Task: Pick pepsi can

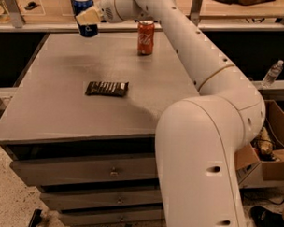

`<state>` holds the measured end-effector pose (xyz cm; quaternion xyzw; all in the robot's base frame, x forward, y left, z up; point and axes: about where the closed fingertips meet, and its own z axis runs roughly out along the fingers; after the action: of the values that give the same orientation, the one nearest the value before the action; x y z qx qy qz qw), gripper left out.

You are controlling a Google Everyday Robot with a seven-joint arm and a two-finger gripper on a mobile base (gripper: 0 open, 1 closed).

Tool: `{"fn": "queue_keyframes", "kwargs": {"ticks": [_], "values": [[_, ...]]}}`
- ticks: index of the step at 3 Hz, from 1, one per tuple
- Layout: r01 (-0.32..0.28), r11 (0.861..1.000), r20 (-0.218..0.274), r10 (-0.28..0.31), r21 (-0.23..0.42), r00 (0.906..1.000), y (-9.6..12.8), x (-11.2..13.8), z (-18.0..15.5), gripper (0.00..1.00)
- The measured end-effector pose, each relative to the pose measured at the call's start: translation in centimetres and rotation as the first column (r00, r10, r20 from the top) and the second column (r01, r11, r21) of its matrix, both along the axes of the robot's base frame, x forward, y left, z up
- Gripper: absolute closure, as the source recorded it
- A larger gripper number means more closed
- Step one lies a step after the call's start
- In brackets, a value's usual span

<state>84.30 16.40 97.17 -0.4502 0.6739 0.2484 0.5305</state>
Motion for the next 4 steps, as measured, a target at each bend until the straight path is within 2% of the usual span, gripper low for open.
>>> {"fn": "queue_keyframes", "kwargs": {"ticks": [2, 3, 4], "values": [[-0.009, 1.0, 0.06, 0.008, 0.015, 0.9982, -0.2, -0.5, 3.3, 1.0], [-0.011, 1.0, 0.068, 0.009, 0.017, 0.9976, -0.1, -0.6, 3.6, 1.0], [-0.023, 0.999, 0.066, 0.021, 0.024, 0.9976, 0.0, -0.8, 3.9, 0.81]]}}
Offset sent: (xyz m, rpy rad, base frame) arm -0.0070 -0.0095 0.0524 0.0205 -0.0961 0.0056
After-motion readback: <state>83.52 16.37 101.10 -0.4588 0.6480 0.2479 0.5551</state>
